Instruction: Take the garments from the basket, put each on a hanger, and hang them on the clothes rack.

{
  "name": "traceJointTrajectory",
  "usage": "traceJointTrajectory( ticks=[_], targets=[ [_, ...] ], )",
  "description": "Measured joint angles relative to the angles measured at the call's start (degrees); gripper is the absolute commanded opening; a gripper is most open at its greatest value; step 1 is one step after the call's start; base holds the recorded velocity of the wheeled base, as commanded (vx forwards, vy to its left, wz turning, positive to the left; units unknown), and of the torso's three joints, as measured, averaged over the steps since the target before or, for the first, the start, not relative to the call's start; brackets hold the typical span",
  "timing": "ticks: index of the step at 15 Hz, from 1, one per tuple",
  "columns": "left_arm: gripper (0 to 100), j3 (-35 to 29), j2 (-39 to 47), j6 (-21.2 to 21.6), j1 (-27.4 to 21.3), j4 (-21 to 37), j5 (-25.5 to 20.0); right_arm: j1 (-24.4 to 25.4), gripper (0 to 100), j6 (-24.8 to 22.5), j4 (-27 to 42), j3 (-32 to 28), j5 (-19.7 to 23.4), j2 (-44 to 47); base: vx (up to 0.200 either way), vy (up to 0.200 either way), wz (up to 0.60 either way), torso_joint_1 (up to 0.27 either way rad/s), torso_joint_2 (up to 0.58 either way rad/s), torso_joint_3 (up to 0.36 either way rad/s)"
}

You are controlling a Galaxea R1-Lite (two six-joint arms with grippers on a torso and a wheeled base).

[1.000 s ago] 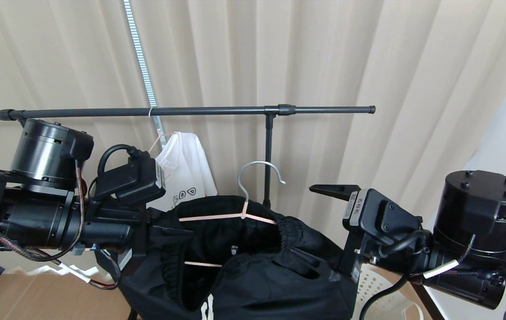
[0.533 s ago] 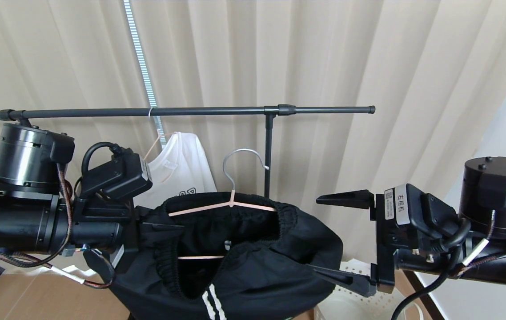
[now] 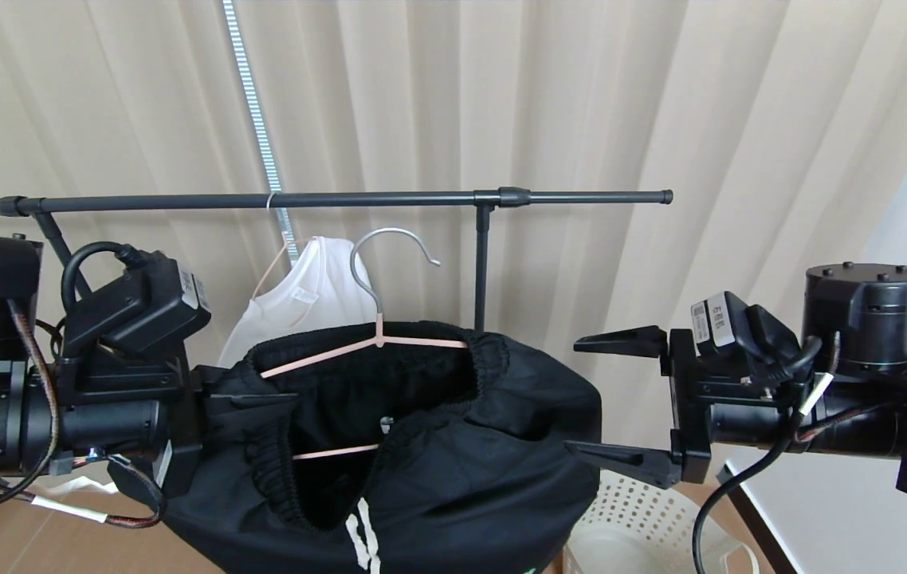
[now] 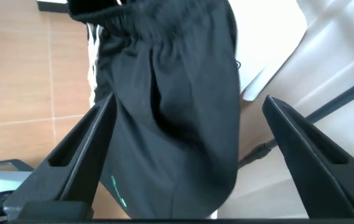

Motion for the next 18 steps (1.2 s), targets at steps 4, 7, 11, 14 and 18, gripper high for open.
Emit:
traceJointTrajectory(
  ticks=[4, 7, 11, 14, 18],
  targets=[
    [0, 3.4, -1.7, -2.3, 0.1, -4.0, 0.1, -3.1, 100, -3.9, -0.1, -1.1, 2.6, 6.3, 0.000, 0.000, 0.00, 0.000, 0.00, 0.000],
    [0, 3.6, -2.4, -2.3, 0.4, -4.2, 0.2, -4.2, 100, -6.1, -0.2, -1.7, 2.6, 10.6, 0.000, 0.000, 0.00, 0.000, 0.00, 0.000],
    [0, 3.4, -3.0, -2.3, 0.5, -4.1, 0.4, -4.9, 100, -6.8, -0.1, -3.0, 2.6, 15.3, 0.000, 0.000, 0.00, 0.000, 0.00, 0.000],
    [0, 3.4, -3.4, -2.3, 0.5, -4.2, 0.4, -5.0, 100, -6.8, -0.2, -3.6, 2.5, 17.9, 0.000, 0.000, 0.00, 0.000, 0.00, 0.000],
    [0, 3.7, -4.9, -2.3, 0.6, -4.0, 1.9, -5.2, 100, -8.4, -0.2, -3.7, 2.6, 19.5, 0.000, 0.000, 0.00, 0.000, 0.00, 0.000]
  ],
)
